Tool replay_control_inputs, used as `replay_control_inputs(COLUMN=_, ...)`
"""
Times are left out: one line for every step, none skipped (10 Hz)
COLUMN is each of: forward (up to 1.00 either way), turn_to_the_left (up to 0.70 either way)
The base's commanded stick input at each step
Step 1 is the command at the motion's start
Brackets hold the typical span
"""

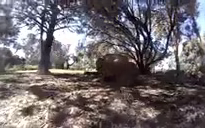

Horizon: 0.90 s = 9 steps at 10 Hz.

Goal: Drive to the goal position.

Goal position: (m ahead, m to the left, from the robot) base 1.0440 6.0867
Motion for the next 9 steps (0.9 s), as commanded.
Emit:
replay_control_inputs(forward=0.70, turn_to_the_left=0.27)
replay_control_inputs(forward=0.70, turn_to_the_left=0.27)
replay_control_inputs(forward=0.70, turn_to_the_left=0.27)
replay_control_inputs(forward=0.70, turn_to_the_left=0.27)
replay_control_inputs(forward=0.70, turn_to_the_left=0.27)
replay_control_inputs(forward=0.70, turn_to_the_left=0.27)
replay_control_inputs(forward=0.70, turn_to_the_left=0.27)
replay_control_inputs(forward=0.70, turn_to_the_left=0.27)
replay_control_inputs(forward=0.70, turn_to_the_left=0.27)
